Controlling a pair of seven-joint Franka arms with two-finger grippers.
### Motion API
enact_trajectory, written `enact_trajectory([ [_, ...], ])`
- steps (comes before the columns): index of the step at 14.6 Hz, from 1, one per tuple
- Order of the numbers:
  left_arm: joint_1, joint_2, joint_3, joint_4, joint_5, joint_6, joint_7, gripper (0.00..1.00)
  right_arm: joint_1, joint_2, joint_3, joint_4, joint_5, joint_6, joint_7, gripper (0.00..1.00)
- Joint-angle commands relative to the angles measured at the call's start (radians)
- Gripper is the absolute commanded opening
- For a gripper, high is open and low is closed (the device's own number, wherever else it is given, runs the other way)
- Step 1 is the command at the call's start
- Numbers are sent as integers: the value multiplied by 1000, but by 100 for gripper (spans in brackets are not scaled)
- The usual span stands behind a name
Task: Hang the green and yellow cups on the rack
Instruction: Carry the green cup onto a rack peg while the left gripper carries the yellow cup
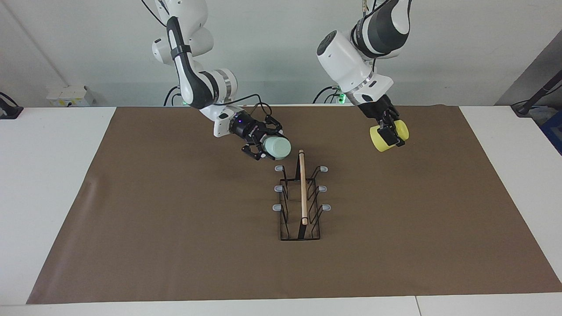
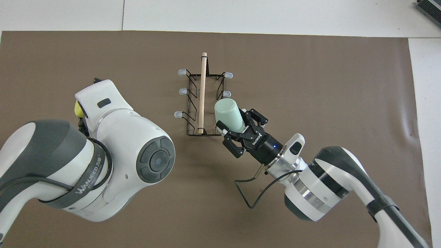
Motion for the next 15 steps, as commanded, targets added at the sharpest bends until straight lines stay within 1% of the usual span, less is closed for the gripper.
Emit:
enact_trajectory([
  [1, -15, -24, -7, -43, 26, -7, -48, 0, 3, 96, 3, -4, 218, -129, -155, 0],
  [6, -17, -16, -25, -60, 31, -5, -70, 0, -7, 102, 5, -4, 218, -147, -197, 0],
  [10, -30, -10, -38, -69, 31, 2, -90, 0, -7, 118, 5, -3, 218, -183, -213, 0],
  [15, -30, 19, -70, -70, 54, 13, -145, 0, -26, 119, 5, -1, 224, -223, -255, 0],
])
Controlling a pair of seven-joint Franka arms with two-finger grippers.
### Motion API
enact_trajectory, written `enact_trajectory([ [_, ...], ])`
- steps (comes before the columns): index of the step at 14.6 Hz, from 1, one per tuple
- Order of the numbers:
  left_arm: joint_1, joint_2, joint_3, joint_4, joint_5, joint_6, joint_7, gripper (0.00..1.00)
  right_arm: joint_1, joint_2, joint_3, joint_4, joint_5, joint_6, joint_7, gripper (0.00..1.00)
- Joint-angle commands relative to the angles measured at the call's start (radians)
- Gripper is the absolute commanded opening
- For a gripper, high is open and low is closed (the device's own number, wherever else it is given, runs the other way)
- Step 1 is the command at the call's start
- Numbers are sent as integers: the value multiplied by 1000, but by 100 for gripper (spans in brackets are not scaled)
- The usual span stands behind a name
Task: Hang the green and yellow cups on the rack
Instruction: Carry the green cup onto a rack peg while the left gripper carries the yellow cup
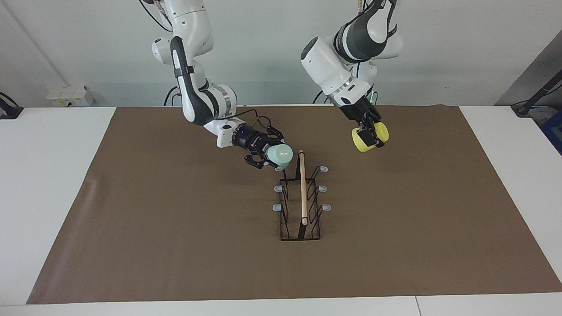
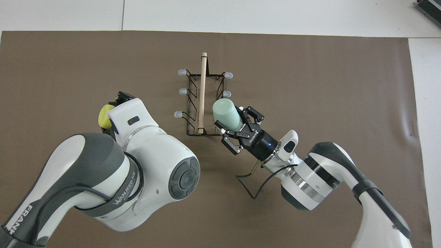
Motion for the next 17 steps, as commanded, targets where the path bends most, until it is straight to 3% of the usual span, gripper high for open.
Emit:
enact_trajectory([
  [1, -6, 6, -5, -13, 35, 14, -50, 0, -4, 21, 17, -3, 222, -44, -97, 0],
  [17, -24, 20, -7, -41, 82, 94, -67, 0, 38, 83, 17, -12, 263, -51, -114, 0],
])
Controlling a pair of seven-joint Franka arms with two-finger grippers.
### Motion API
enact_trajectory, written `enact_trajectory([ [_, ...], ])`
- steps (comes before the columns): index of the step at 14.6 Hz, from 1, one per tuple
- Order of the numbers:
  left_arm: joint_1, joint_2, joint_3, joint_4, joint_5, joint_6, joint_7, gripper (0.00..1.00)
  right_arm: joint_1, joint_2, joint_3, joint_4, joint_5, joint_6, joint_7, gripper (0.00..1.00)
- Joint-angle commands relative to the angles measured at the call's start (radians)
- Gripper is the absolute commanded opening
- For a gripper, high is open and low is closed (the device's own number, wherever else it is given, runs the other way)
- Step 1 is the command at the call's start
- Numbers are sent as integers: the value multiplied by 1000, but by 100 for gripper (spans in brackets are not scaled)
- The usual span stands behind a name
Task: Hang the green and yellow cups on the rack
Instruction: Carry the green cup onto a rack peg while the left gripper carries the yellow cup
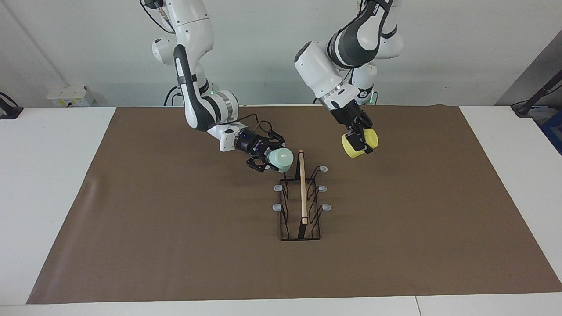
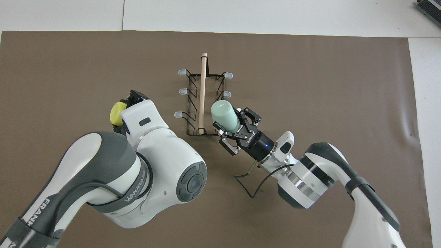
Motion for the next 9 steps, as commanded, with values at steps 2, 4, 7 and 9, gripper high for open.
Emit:
enact_trajectory([
  [2, -23, -8, 10, -48, 83, 43, -44, 0, 27, 21, 16, -12, 239, 12, -92, 0],
  [4, -34, 9, 9, -52, 121, 46, -47, 0, 26, 22, 16, -12, 239, 24, -91, 100],
  [7, -48, 14, 9, -58, 167, 67, -77, 0, 12, 13, 16, -8, 230, 22, -88, 100],
  [9, -51, 21, -2, -63, 204, 84, -77, 0, -26, -2, 13, -8, 179, 33, -85, 100],
])
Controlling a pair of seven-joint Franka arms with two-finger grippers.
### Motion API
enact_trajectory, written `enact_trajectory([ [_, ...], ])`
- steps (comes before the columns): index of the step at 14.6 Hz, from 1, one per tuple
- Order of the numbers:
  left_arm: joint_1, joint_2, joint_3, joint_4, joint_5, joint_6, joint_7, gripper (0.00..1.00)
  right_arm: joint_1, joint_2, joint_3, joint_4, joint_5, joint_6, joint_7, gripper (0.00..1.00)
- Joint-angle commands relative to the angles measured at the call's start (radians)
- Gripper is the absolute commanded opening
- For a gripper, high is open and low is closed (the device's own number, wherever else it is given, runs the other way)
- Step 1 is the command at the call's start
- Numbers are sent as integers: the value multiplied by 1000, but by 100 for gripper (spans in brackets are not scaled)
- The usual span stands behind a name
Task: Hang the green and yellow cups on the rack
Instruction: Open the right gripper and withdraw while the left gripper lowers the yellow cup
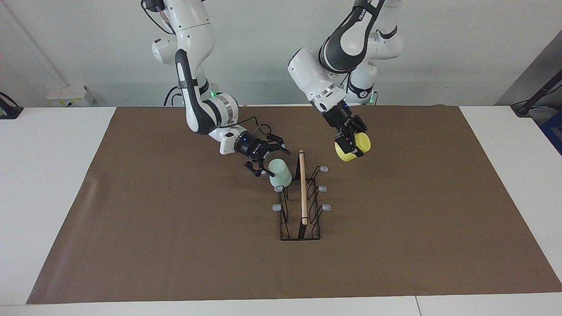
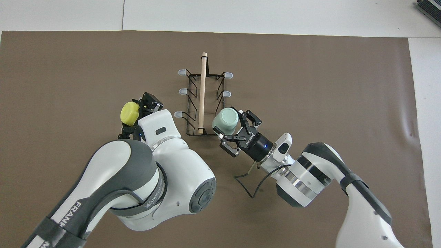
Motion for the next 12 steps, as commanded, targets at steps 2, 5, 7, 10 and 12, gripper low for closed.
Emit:
enact_trajectory([
  [2, -14, 25, -14, -20, 93, 28, -28, 0, -69, -72, 17, -10, 84, 105, -76, 100],
  [5, -23, 51, -31, -23, 203, 28, -28, 0, -179, -158, 19, -6, -144, 262, -70, 100],
  [7, -29, 71, -39, -23, 237, 18, -28, 0, -236, -188, 17, -6, -264, 300, -28, 100],
  [10, -42, 123, -40, -13, 280, 9, -31, 0, -326, -193, 14, 14, -503, 321, 64, 100],
  [12, -43, 142, -40, -11, 312, 6, -54, 0, -408, -192, 13, 32, -684, 313, 121, 100],
])
